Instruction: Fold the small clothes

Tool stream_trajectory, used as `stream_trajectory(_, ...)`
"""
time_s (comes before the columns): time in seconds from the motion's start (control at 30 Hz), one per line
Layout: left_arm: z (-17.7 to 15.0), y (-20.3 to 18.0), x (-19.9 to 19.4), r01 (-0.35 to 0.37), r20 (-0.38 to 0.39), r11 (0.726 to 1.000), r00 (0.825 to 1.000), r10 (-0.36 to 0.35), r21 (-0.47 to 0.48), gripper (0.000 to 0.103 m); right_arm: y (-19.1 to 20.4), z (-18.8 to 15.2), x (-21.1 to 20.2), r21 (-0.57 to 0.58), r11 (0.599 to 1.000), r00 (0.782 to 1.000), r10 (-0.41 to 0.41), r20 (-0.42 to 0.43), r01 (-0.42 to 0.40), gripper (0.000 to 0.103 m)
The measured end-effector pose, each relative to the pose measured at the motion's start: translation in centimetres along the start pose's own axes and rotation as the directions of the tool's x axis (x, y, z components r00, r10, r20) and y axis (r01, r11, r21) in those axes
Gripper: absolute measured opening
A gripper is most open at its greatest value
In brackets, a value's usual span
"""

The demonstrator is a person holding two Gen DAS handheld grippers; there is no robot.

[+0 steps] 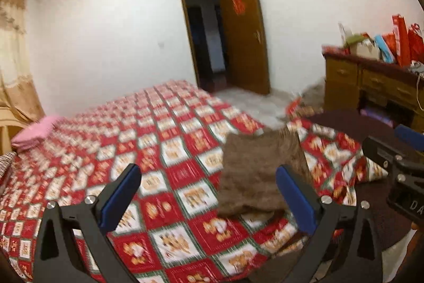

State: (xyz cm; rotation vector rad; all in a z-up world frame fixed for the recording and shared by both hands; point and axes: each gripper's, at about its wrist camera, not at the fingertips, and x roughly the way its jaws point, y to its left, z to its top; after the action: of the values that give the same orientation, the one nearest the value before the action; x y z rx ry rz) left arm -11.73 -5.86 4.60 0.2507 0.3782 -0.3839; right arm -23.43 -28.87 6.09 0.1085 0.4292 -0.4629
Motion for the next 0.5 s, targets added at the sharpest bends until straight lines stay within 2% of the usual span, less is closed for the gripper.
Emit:
stream_trajectory(0.07,0.4,0.1,-1.1,-0.02,0.061,1.0,0.998,0.02,-0.006,0.103,0.1,0.3,-1.1,0.004,1.0,0.999,-0.005,0.053,0.005,0.08)
stream_trajectory(0.2,0.8,0.7,-1.9,-0.025,0.114,0.999,0.993,0.029,-0.033,0.103,0.4,0.8,-3.0,-0.004,1.0,0.99,-0.019,0.137,0.02,0.081)
stream_trajectory(0.37,0.8,1.0,-1.8,-0.022,0.119,0.999,0.992,0.027,-0.043,0.103,1.8,0.9,-4.0,-0.055,0.998,0.982,-0.007,0.189,0.018,0.082)
stream_trajectory(0.5,0.6,0.8,-2.1,-0.037,0.13,0.999,0.991,0.041,-0.039,0.103,2.4,0.9,-4.0,-0.081,0.996,0.981,-0.007,0.191,0.023,0.082)
